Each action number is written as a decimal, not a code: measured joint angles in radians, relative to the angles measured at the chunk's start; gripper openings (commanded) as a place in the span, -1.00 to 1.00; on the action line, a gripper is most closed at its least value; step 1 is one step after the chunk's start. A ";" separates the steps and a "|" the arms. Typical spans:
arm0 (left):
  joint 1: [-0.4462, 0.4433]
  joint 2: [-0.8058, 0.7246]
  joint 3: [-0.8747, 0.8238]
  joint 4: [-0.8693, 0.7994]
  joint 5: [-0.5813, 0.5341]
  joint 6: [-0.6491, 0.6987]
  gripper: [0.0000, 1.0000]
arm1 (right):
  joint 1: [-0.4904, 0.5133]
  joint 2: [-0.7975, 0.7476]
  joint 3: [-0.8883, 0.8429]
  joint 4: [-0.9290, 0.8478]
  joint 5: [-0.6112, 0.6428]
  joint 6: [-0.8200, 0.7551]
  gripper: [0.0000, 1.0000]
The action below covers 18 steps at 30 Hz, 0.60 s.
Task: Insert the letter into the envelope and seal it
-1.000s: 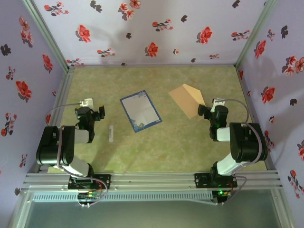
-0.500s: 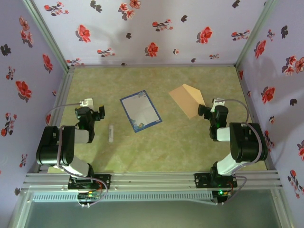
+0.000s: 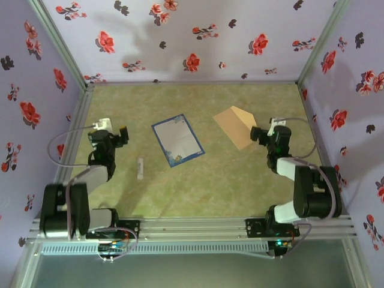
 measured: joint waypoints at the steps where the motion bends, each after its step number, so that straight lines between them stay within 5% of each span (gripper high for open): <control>1: 0.001 -0.058 0.055 -0.080 -0.004 -0.037 0.99 | 0.000 -0.047 0.044 -0.056 -0.021 0.011 0.99; 7: 0.001 -0.159 0.456 -0.504 0.064 -0.133 0.99 | 0.053 -0.155 0.350 -0.414 -0.078 0.094 0.99; 12: 0.002 -0.080 0.676 -0.724 0.258 -0.131 0.99 | 0.268 -0.143 0.492 -0.630 0.009 0.189 0.99; 18: 0.002 0.111 0.718 -0.805 0.439 -0.209 0.99 | 0.493 0.007 0.563 -0.684 0.017 0.382 0.99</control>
